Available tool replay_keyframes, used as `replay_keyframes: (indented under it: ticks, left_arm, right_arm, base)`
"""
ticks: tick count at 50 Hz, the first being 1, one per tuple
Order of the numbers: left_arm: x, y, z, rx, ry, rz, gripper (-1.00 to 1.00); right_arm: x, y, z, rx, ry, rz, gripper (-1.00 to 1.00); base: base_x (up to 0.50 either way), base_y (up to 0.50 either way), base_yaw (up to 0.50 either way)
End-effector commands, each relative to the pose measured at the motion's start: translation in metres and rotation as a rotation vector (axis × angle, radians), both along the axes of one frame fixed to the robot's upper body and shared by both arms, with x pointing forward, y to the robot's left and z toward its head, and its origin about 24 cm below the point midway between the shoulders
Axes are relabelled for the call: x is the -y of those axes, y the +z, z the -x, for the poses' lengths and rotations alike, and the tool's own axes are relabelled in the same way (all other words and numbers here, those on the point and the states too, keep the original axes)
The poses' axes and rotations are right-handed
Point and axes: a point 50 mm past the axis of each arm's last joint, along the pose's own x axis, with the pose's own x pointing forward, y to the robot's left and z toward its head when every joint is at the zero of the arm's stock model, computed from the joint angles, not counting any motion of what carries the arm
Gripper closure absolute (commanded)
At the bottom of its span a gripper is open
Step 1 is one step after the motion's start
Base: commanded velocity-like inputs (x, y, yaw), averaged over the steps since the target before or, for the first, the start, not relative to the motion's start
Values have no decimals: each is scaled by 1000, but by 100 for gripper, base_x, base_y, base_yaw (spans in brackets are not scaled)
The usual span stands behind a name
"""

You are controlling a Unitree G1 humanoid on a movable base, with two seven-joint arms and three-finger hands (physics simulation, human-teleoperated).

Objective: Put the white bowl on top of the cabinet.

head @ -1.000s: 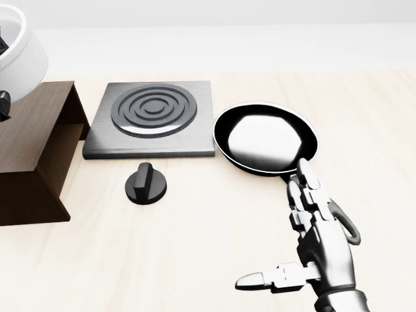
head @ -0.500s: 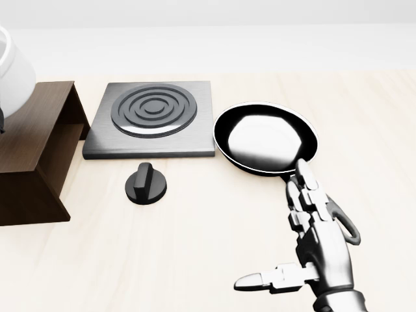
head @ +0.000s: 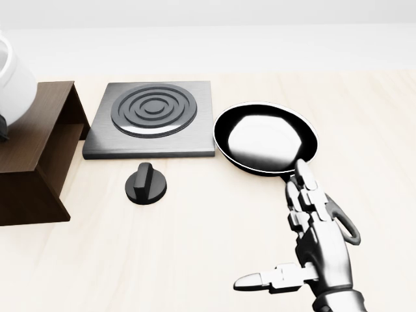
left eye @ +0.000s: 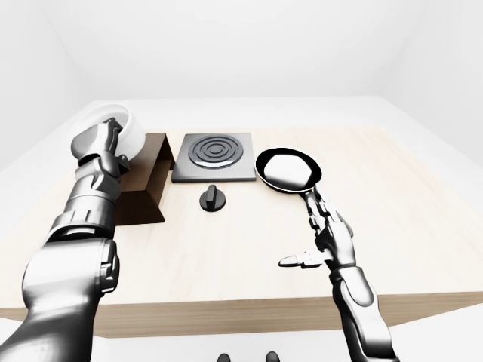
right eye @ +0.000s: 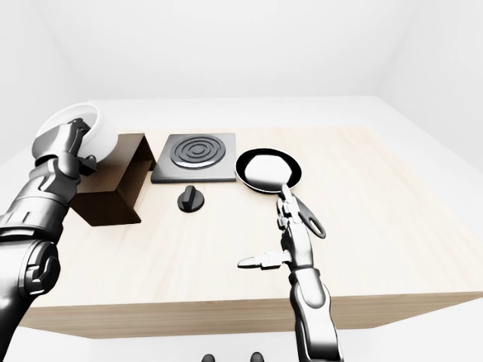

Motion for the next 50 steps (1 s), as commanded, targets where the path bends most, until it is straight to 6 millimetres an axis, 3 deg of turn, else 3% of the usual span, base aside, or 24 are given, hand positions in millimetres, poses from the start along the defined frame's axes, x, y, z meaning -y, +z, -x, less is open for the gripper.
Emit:
replay_keyframes:
  ticks: [1, 50]
  left_arm:
    - [1, 12, -1, 54, 8, -86, 100]
    - [5, -2, -1, 41, 8, -64, 100]
  right_arm:
    - [0, 0, 0, 0, 1, 1, -100]
    - [0, -1, -1, 1, -1, 4, -100]
  base:
    - [0, 0, 0]
    - [0, 0, 0]
